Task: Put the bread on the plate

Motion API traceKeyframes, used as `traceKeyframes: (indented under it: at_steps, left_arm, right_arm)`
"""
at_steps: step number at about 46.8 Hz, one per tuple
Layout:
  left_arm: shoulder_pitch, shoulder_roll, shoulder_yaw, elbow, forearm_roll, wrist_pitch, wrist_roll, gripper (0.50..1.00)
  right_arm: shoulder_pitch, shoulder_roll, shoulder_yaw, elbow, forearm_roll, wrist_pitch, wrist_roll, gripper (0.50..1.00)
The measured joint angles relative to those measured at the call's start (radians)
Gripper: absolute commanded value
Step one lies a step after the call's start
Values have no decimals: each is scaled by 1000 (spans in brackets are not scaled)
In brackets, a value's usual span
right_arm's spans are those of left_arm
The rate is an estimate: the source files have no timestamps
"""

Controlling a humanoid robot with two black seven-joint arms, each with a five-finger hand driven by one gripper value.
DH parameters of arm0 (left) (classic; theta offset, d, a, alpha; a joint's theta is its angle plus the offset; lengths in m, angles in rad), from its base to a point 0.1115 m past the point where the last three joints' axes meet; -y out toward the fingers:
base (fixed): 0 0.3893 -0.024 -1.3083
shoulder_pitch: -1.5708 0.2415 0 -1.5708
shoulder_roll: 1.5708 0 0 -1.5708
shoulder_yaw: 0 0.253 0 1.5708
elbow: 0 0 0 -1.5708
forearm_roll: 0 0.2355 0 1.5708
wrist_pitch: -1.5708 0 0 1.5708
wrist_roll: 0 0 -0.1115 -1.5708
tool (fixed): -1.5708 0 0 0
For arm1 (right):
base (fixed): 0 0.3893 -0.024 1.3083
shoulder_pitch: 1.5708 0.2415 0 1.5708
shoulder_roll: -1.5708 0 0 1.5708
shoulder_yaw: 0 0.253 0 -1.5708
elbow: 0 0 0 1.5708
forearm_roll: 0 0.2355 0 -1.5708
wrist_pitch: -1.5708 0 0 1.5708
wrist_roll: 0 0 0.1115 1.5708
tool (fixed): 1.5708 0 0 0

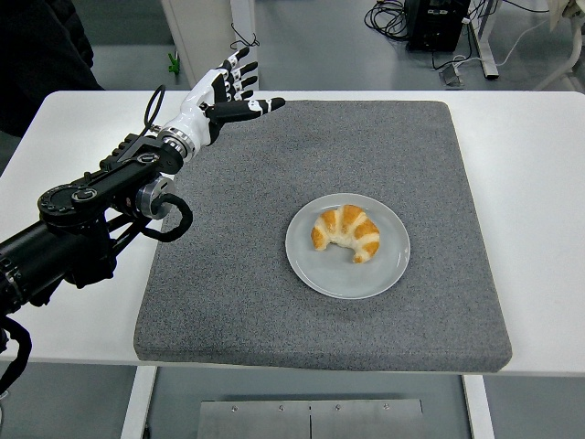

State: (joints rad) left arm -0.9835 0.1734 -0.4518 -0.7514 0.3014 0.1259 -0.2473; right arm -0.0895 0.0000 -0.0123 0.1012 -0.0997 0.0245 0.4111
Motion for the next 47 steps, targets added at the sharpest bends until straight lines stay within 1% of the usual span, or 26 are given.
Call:
traceKeyframes:
  at_steps: [4, 9, 17, 22, 26, 30, 36, 42, 47]
  left_arm:
    - [7, -16, -11, 32, -27, -1, -21, 965]
    - [27, -23, -51, 54, -72, -6, -26, 965]
    - [57, -52, -96, 65, -82, -25, -51, 965]
    - [74, -77, -162, 101, -84, -31, -56, 965]
    - [85, -88, -225, 141, -85, -55, -56, 965]
    - [87, -95, -262, 182, -99, -102, -56, 965]
    - [88, -99, -269, 219, -129, -126, -60, 963]
    - [88, -100, -270, 222, -141, -128, -102, 963]
    - [88, -100, -274, 222, -150, -140, -107, 963]
  right_arm:
    - [1, 0, 0, 0, 0, 0, 0, 1000]
    - [7, 0, 0, 1, 0, 0, 0, 1000]
    - [14, 0, 4, 8, 0, 1, 0, 1000]
    - [18, 0, 7, 12, 0, 4, 0, 1000]
    - [18, 0, 7, 14, 0, 6, 0, 1000]
    - [17, 0, 7, 14, 0, 7, 0, 1000]
    - [17, 0, 6, 13, 0, 7, 0, 1000]
    - [17, 0, 6, 13, 0, 7, 0, 1000]
    - [18, 0, 7, 14, 0, 7, 0, 1000]
